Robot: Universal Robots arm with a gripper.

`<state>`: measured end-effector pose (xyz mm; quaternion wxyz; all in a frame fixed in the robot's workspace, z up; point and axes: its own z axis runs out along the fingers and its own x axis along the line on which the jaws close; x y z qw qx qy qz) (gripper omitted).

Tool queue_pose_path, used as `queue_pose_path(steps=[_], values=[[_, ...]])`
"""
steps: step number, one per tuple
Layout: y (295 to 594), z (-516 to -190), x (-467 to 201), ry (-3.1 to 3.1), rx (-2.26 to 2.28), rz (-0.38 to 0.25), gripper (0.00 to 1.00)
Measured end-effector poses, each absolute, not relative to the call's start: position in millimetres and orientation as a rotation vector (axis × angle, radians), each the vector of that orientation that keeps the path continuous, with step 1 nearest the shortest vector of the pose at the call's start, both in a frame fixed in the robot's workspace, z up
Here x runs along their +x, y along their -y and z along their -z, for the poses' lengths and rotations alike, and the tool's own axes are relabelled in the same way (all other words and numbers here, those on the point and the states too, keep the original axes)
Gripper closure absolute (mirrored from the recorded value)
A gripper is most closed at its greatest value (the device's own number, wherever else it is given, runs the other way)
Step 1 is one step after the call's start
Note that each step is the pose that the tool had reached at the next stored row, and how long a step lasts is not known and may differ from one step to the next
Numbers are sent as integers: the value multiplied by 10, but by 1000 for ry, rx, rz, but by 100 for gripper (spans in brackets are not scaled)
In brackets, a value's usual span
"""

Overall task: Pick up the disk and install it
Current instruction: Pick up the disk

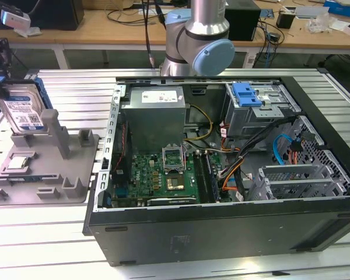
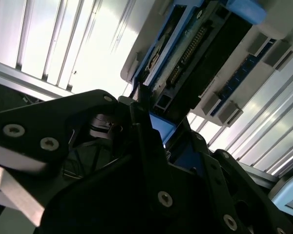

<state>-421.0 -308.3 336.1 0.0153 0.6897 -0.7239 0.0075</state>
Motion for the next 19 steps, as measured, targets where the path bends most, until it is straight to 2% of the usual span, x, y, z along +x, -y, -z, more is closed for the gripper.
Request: queue_pose_path(steps=[11, 12, 19], values=[[3083, -3715, -4210, 2252, 2146, -23, 63], [3083, -3872, -4210, 2252, 2146, -23, 63], [3083, -4288, -4210, 2252, 2145, -24, 63]])
